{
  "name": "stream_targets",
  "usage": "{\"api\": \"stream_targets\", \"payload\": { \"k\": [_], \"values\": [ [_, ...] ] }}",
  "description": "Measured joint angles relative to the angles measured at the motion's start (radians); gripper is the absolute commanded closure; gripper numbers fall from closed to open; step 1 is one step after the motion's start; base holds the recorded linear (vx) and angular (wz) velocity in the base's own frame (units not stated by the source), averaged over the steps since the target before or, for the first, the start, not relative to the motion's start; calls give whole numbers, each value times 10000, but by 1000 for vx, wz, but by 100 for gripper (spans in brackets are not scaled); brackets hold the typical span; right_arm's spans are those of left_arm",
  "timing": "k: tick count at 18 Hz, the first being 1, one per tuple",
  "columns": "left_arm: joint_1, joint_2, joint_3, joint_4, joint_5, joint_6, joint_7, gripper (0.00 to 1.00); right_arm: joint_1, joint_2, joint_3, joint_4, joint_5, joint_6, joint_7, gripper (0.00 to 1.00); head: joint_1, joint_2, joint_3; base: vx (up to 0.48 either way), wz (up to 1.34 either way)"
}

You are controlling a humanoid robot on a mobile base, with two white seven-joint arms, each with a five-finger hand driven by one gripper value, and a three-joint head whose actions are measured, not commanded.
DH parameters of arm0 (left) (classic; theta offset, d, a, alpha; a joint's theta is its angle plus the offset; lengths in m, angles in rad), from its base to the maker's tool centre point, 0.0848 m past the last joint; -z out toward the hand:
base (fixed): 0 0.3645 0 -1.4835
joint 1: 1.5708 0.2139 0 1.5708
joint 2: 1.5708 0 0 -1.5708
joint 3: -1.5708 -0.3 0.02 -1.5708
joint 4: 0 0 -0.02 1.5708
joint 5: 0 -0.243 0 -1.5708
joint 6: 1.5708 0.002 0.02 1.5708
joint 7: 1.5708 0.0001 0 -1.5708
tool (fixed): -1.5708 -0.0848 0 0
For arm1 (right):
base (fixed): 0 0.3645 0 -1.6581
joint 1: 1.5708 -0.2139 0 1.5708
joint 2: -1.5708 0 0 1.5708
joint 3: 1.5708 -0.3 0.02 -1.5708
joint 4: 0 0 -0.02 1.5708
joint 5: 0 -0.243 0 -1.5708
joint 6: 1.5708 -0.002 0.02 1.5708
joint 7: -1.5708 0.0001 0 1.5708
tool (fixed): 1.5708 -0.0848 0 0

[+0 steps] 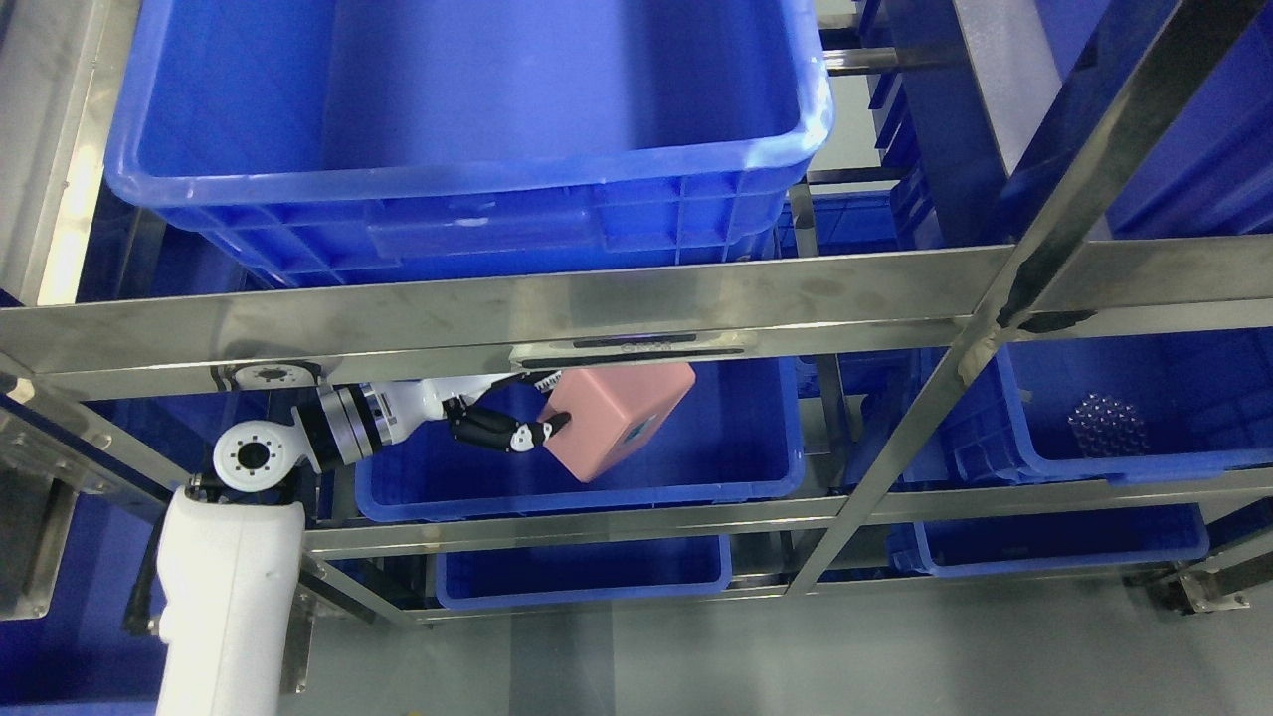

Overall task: Place storage box into left shelf container
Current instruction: 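Lower the pink box into the blue bin on the shelf with the left hand, then release the pink box and withdraw the left hand from the bin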

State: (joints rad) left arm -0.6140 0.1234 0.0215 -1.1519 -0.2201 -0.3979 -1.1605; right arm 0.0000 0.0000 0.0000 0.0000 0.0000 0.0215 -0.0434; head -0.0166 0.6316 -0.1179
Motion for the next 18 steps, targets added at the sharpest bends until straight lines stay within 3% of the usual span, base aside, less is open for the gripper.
{"api": "stream_targets", "payload": {
  "k": [6,7,8,9,11,15,18],
  "values": [
    [-287,-461,328,715,-978,-248,10,91,0,0,0,0,0,0,0,0,0,0,0,0,0],
    [-257,-524,363,839,-1121,-364,13,75,0,0,0,0,0,0,0,0,0,0,0,0,0],
    [-203,-591,394,966,-1262,-420,66,51,0,0,0,0,0,0,0,0,0,0,0,0,0],
    [-161,-649,414,1072,-1352,-466,175,41,0,0,0,0,0,0,0,0,0,0,0,0,0],
    [-76,-767,431,1277,-1518,-532,622,36,0,0,0,0,0,0,0,0,0,0,0,0,0],
    [63,-917,482,1368,-993,-681,1021,35,0,0,0,0,0,0,0,0,0,0,0,0,0],
    [406,-995,477,1239,383,-582,1278,8,0,0,0,0,0,0,0,0,0,0,0,0,0]
  ]
}}
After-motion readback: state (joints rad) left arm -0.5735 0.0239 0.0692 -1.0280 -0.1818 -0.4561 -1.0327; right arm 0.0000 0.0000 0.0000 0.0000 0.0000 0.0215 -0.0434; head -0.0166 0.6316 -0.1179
